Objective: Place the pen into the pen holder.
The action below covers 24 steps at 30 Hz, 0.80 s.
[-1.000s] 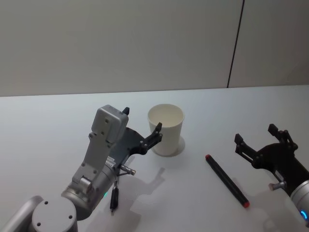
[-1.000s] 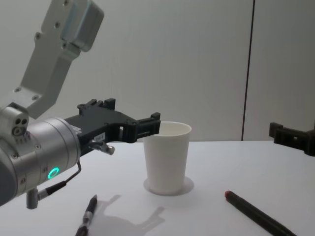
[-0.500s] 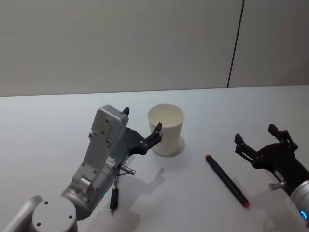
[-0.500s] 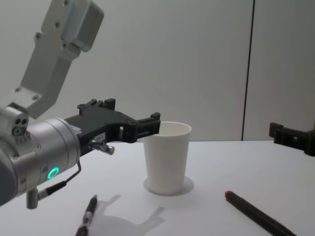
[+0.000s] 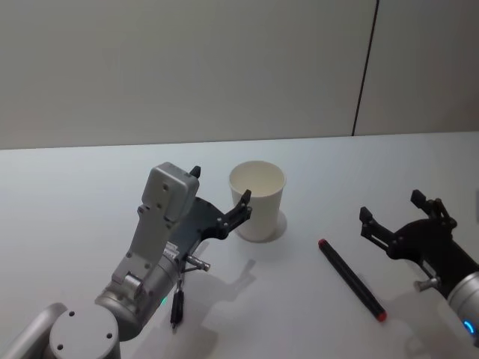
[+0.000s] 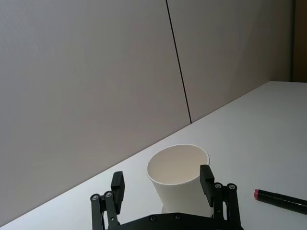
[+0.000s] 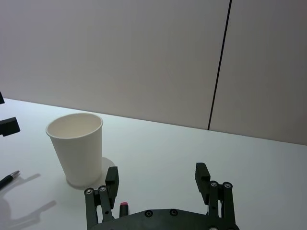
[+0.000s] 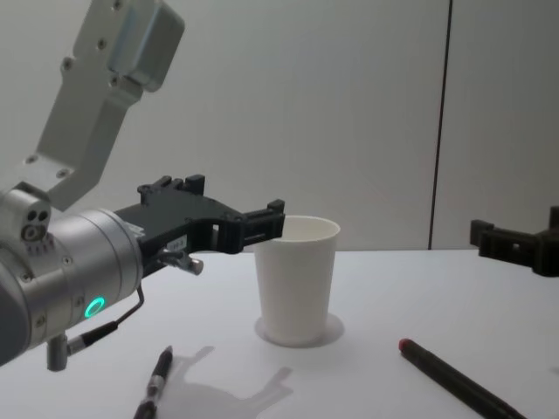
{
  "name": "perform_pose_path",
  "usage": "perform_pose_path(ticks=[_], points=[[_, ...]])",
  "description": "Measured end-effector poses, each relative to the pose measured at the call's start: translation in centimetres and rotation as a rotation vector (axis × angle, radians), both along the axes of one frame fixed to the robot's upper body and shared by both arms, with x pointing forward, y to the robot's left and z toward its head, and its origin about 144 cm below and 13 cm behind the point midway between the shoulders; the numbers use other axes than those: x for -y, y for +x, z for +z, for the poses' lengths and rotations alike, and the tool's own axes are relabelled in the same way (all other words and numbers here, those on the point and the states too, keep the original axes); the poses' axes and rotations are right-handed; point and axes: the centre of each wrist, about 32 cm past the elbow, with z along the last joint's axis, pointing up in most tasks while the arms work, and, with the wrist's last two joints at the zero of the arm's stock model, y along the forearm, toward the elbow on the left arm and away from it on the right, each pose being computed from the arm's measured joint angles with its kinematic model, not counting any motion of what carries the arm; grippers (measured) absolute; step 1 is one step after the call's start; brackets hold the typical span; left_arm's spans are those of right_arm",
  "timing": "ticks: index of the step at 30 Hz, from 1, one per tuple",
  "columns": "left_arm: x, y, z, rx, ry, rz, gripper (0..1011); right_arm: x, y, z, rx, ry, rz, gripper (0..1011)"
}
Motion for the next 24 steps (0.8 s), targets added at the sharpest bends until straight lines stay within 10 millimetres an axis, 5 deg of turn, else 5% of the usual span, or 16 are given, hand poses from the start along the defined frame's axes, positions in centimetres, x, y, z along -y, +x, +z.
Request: perform_pose_path(ticks=[24], points=[[0.0, 0.0, 0.0, 0.000, 0.000, 0.000, 1003, -0.6, 1.7, 1.1, -0.199, -0.031, 0.041, 1002]])
